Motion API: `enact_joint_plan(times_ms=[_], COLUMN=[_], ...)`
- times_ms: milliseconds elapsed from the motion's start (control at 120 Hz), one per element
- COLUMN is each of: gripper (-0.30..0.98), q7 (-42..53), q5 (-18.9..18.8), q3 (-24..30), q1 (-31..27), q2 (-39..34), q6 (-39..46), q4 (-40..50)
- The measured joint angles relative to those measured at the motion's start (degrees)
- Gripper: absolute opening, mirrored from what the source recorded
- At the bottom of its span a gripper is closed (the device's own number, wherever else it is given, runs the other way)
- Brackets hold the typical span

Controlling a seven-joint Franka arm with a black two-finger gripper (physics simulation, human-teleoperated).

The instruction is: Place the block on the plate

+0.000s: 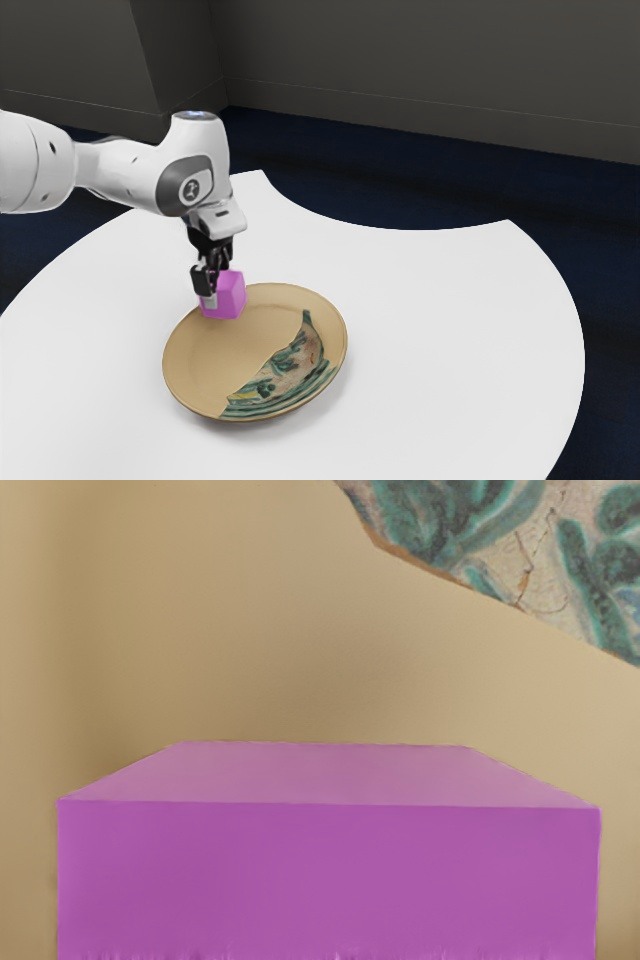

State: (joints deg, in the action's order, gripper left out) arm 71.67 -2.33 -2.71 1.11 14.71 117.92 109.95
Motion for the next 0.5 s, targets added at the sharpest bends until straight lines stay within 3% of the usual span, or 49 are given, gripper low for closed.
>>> enact_joint_plan(times_ms=[500], gripper=[0.38], q7=[-10.52], q5=[0.56], q3=[0.0], q1=[9.85], q2=[-1.51], q6=[6.31], q4=[9.43])
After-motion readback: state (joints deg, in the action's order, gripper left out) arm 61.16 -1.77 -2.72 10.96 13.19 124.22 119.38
